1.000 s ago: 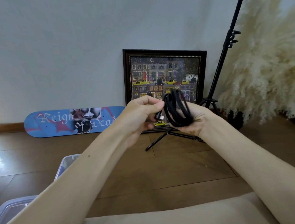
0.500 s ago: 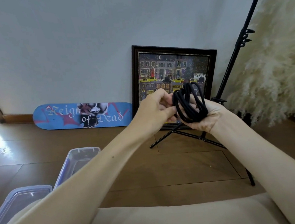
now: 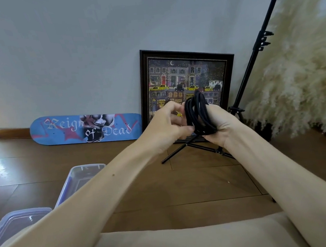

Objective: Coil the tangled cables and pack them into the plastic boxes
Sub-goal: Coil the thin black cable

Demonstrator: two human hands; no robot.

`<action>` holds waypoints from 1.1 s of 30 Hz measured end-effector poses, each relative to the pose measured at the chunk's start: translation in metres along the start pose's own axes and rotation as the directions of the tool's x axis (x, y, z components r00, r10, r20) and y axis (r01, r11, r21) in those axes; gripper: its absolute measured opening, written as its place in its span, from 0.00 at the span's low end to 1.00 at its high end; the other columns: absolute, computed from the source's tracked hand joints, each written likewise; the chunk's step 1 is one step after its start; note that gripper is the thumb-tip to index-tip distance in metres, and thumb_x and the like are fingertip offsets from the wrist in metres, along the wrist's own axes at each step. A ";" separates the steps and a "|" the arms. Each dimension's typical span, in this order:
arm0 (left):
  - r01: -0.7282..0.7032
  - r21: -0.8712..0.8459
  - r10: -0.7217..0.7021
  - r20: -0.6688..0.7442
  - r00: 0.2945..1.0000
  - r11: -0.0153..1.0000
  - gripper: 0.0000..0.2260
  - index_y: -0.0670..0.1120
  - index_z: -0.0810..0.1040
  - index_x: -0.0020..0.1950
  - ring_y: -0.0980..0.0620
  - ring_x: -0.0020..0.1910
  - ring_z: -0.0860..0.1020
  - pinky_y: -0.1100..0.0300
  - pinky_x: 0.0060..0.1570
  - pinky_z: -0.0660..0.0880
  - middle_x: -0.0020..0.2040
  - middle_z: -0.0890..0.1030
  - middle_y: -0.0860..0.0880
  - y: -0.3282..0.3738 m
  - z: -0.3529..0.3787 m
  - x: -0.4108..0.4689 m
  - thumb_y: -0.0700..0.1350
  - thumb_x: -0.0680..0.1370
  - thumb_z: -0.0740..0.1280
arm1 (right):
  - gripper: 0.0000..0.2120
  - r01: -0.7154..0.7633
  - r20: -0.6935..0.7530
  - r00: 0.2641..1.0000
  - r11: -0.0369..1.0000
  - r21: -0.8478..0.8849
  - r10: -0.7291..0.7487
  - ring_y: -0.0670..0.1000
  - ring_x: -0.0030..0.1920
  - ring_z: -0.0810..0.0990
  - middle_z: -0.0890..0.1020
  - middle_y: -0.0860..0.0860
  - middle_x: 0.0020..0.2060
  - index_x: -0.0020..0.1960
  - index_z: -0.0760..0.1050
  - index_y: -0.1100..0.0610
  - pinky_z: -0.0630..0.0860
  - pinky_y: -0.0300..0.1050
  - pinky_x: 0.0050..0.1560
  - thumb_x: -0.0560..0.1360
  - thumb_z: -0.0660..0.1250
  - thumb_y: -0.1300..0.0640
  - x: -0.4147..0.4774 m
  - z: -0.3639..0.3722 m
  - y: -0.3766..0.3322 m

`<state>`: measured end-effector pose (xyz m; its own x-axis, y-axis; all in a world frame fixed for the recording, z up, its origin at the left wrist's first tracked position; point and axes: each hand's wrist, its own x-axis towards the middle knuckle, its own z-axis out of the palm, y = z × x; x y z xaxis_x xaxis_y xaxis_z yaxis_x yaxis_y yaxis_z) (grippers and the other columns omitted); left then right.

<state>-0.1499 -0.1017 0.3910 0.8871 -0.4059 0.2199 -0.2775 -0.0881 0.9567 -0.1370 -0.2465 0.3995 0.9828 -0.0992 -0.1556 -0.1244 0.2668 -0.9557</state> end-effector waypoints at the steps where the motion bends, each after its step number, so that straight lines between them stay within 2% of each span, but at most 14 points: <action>1: -0.020 0.017 0.019 0.003 1.000 1.000 0.15 0.48 0.72 0.52 0.54 0.39 0.79 0.59 0.47 0.77 0.40 0.80 0.49 0.000 0.002 -0.001 0.34 0.72 0.72 | 0.08 -0.019 0.023 1.000 1.000 0.007 0.019 0.55 0.41 0.79 0.79 0.59 0.40 0.50 0.80 0.64 0.78 0.45 0.36 0.77 0.66 0.60 0.000 -0.002 -0.001; 3: -0.072 0.065 0.073 -0.017 0.997 0.995 0.18 0.49 0.72 0.55 0.56 0.39 0.79 0.61 0.46 0.78 0.42 0.80 0.49 0.001 0.005 -0.001 0.36 0.70 0.73 | 0.14 -0.042 0.100 0.994 0.996 0.084 0.034 0.52 0.38 0.83 0.84 0.54 0.36 0.37 0.84 0.60 0.81 0.44 0.38 0.77 0.64 0.59 0.002 -0.006 -0.001; 5: -0.122 0.077 0.126 -0.053 0.991 0.990 0.22 0.48 0.71 0.59 0.56 0.40 0.79 0.61 0.47 0.78 0.44 0.80 0.49 0.003 0.010 -0.002 0.37 0.69 0.75 | 0.17 -0.027 0.144 0.990 0.989 0.146 0.006 0.52 0.38 0.84 0.84 0.53 0.36 0.31 0.84 0.58 0.82 0.44 0.41 0.76 0.64 0.58 0.000 -0.005 -0.003; 9: -0.182 0.097 0.192 -0.101 0.976 0.978 0.25 0.47 0.71 0.61 0.53 0.41 0.79 0.57 0.49 0.79 0.45 0.79 0.47 0.003 0.018 -0.004 0.38 0.68 0.76 | 0.07 -0.023 0.147 0.989 0.977 0.211 -0.008 0.55 0.40 0.82 0.83 0.56 0.38 0.40 0.80 0.58 0.82 0.46 0.38 0.74 0.65 0.58 -0.005 0.002 -0.003; 12: -0.199 0.057 0.204 -0.124 0.971 0.978 0.23 0.49 0.72 0.59 0.54 0.41 0.79 0.56 0.49 0.79 0.45 0.80 0.47 0.003 0.019 -0.005 0.39 0.68 0.76 | 0.08 -0.004 0.131 0.991 0.975 0.222 -0.026 0.54 0.40 0.81 0.82 0.54 0.37 0.41 0.79 0.57 0.81 0.46 0.40 0.76 0.64 0.58 -0.004 0.003 -0.002; 14: -0.196 -0.011 0.193 -0.136 0.972 0.980 0.20 0.49 0.73 0.56 0.56 0.40 0.78 0.59 0.49 0.78 0.43 0.79 0.50 0.005 0.018 -0.005 0.39 0.68 0.76 | 0.05 -0.009 0.135 0.991 0.972 0.234 -0.024 0.53 0.42 0.81 0.82 0.53 0.40 0.38 0.82 0.56 0.79 0.43 0.41 0.69 0.67 0.57 -0.003 0.005 -0.001; 17: -0.201 -0.083 0.188 -0.141 0.972 0.976 0.17 0.51 0.74 0.52 0.59 0.38 0.77 0.62 0.46 0.78 0.39 0.78 0.53 0.006 0.017 -0.005 0.39 0.68 0.76 | 0.09 -0.018 0.161 0.987 0.965 0.261 -0.025 0.51 0.38 0.83 0.83 0.52 0.39 0.39 0.83 0.56 0.79 0.39 0.33 0.62 0.67 0.56 -0.004 0.006 0.002; 20: -0.202 -0.137 0.185 -0.127 0.974 0.970 0.15 0.49 0.75 0.51 0.59 0.36 0.76 0.61 0.45 0.77 0.37 0.78 0.53 0.007 0.016 -0.005 0.38 0.69 0.75 | 0.10 -0.034 0.200 0.980 0.965 0.261 -0.020 0.49 0.33 0.83 0.84 0.52 0.35 0.34 0.85 0.56 0.77 0.37 0.31 0.64 0.64 0.57 -0.008 0.007 0.001; 24: -0.173 -0.200 0.163 -0.066 0.984 0.964 0.13 0.45 0.75 0.53 0.56 0.33 0.77 0.59 0.42 0.77 0.32 0.78 0.54 0.009 0.011 -0.003 0.36 0.72 0.72 | 0.20 -0.035 0.216 0.976 0.974 0.223 -0.014 0.48 0.28 0.80 0.82 0.52 0.31 0.35 0.84 0.55 0.72 0.34 0.24 0.78 0.58 0.59 -0.011 0.005 -0.001; 27: -0.167 -0.217 0.159 -0.052 0.986 0.962 0.12 0.41 0.75 0.55 0.54 0.31 0.77 0.62 0.37 0.77 0.33 0.79 0.50 0.008 0.011 -0.004 0.34 0.73 0.70 | 0.13 0.009 0.207 0.977 0.988 0.155 -0.041 0.49 0.29 0.79 0.81 0.53 0.33 0.44 0.80 0.57 0.68 0.35 0.21 0.80 0.57 0.58 -0.014 0.007 -0.003; 30: -0.186 -0.161 0.176 -0.075 0.982 0.969 0.10 0.40 0.75 0.56 0.58 0.31 0.77 0.66 0.35 0.76 0.37 0.79 0.47 0.007 0.014 -0.004 0.33 0.75 0.68 | 0.11 0.018 0.158 0.987 0.990 0.139 -0.041 0.51 0.35 0.78 0.80 0.53 0.36 0.45 0.78 0.56 0.69 0.35 0.22 0.80 0.58 0.58 -0.013 0.007 -0.004; 33: -0.190 -0.150 0.178 -0.090 0.980 0.970 0.09 0.46 0.77 0.53 0.59 0.31 0.76 0.65 0.35 0.75 0.35 0.81 0.51 0.007 0.012 -0.003 0.34 0.77 0.66 | 0.09 0.034 0.176 0.982 0.980 0.196 -0.069 0.49 0.30 0.79 0.81 0.52 0.32 0.46 0.77 0.57 0.71 0.36 0.23 0.78 0.58 0.63 -0.014 0.008 -0.005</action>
<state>-0.1593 -0.1123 0.3944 0.8531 -0.3315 0.4029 -0.3824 0.1280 0.9151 -0.1494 -0.2387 0.4081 0.9977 0.0532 -0.0423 -0.0617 0.4456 -0.8931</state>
